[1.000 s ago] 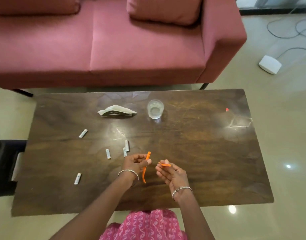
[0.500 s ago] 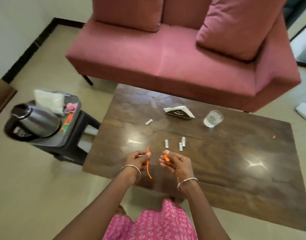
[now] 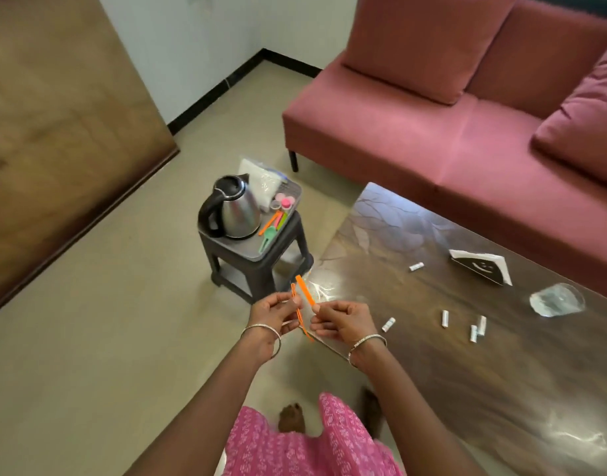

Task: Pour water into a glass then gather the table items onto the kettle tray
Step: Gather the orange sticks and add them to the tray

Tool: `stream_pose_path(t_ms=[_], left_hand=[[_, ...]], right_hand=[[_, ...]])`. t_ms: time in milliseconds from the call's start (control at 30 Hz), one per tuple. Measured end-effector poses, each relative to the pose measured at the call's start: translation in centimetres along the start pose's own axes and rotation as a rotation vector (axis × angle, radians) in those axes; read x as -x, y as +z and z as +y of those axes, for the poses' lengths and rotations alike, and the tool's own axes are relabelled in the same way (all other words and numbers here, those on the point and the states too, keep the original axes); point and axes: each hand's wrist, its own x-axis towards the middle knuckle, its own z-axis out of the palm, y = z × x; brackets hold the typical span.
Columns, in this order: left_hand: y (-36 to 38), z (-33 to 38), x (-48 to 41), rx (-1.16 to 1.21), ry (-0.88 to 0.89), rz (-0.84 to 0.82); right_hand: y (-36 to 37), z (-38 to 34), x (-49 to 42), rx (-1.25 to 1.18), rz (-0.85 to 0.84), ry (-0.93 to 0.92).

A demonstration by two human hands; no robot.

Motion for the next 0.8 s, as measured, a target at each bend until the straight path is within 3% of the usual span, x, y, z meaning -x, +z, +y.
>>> stream_pose_path(t_ms=[200, 400, 600, 800], left_hand=[[-4.9, 1.7, -0.6, 0.13, -0.007, 0.053], [-8.1, 3.6, -2.5, 0.202, -0.02, 0.123], [-10.2, 6.3, -6.4, 0.149, -0.005, 0.171], [-11.1, 9.4, -13.4, 0.025, -0.032, 0.207]], right_hand=[[6.3, 0.5, -2.0, 0.329, 0.041, -0.076], [10.2, -0.1, -5.3, 0.51, -0.057, -0.077], [13.8, -1.7, -9.4, 0.662, -0.124, -0.068], [16.9, -3.7, -15.3, 0.826, -0.05, -0.093]])
